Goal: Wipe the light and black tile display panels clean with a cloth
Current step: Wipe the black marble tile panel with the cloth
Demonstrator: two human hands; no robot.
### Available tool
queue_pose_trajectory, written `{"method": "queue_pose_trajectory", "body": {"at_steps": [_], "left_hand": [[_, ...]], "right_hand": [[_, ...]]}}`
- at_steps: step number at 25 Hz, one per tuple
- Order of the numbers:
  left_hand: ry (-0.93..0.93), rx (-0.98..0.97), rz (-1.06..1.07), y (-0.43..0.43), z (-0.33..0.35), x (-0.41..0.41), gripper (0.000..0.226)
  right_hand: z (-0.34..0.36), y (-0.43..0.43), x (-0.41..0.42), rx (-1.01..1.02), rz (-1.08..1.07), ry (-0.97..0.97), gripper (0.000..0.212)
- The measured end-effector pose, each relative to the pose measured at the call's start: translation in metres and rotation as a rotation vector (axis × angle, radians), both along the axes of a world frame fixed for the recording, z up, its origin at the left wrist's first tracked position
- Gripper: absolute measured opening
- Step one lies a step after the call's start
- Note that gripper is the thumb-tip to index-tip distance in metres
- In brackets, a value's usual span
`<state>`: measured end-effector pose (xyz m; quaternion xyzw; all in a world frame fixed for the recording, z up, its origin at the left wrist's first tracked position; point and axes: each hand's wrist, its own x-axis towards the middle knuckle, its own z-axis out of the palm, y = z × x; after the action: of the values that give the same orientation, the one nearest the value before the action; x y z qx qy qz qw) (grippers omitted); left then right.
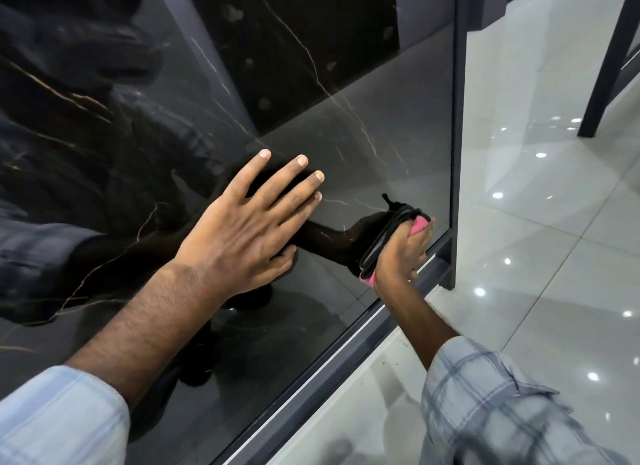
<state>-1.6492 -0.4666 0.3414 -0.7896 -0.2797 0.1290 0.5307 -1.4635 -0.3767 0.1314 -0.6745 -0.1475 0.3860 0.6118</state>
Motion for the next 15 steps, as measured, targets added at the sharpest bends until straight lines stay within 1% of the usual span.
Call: {"method": "queue_pose_trajectory", "body": {"at_steps": [2, 4, 6, 7, 9, 10, 13, 14, 15], "left_hand": [[-0.045, -0.01, -0.024, 0.0, 0.0, 0.002, 0.076], [-0.118, -0.077, -0.073, -0.002, 0.004, 0.004, 0.068], [-0.217, -0.145, -0.143, -0.006, 0.017, 0.007, 0.057], [-0.249, -0.157, -0.164, -0.01, 0.027, 0.008, 0.054], [-0.301, -0.114, -0.203, -0.016, 0.06, 0.008, 0.055], [-0.329, -0.069, -0.218, -0.018, 0.081, 0.006, 0.057], [-0.386, 0.115, -0.204, -0.023, 0.157, -0.013, 0.064], [-0.391, 0.178, -0.183, -0.026, 0.181, -0.022, 0.066], [-0.397, 0.231, -0.161, -0.029, 0.201, -0.03, 0.066]], "right_hand": [[0.004, -0.001, 0.003, -0.038, 0.037, 0.008, 0.06], [0.032, 0.003, 0.005, -0.024, 0.015, -0.027, 0.061], [0.076, 0.011, 0.009, 0.044, -0.033, -0.143, 0.063], [0.102, 0.012, 0.01, 0.116, -0.044, -0.227, 0.066], [0.151, 0.002, 0.006, 0.341, -0.007, -0.445, 0.072], [0.17, -0.005, 0.0, 0.469, 0.017, -0.587, 0.073], [0.229, -0.022, -0.006, 0.868, 0.097, -1.095, 0.075], [0.253, -0.016, -0.001, 0.951, 0.095, -1.233, 0.076], [0.279, -0.007, 0.006, 0.977, 0.048, -1.294, 0.076]]}}
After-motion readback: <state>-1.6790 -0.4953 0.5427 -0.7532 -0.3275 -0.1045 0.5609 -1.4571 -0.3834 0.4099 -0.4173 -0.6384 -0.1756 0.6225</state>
